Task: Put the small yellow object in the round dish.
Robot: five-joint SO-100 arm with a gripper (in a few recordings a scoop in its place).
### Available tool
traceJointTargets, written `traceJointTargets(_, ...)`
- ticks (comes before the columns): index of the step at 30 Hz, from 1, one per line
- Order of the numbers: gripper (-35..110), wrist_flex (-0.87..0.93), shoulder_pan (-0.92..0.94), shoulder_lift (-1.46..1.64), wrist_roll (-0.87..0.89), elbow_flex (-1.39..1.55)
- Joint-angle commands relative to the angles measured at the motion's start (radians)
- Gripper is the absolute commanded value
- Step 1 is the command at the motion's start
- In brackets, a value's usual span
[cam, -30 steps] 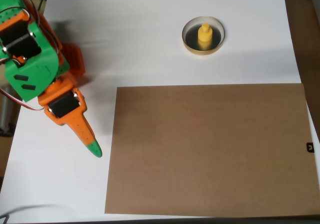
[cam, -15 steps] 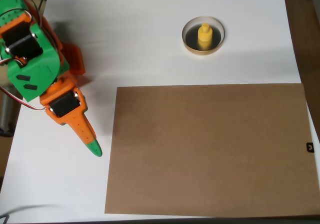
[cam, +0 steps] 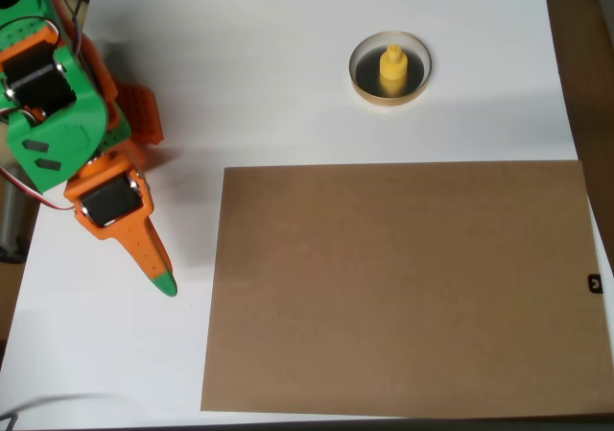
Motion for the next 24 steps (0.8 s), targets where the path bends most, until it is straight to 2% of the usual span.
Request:
traceJointTargets(1,7,0.009,0.015,0.032,-0.021,-0.011)
traceJointTargets(7,0,0.014,0.014,0.032,-0.021,-0.012)
traceJointTargets(24,0,0.003,0.098,0.032,0.067,-0.008)
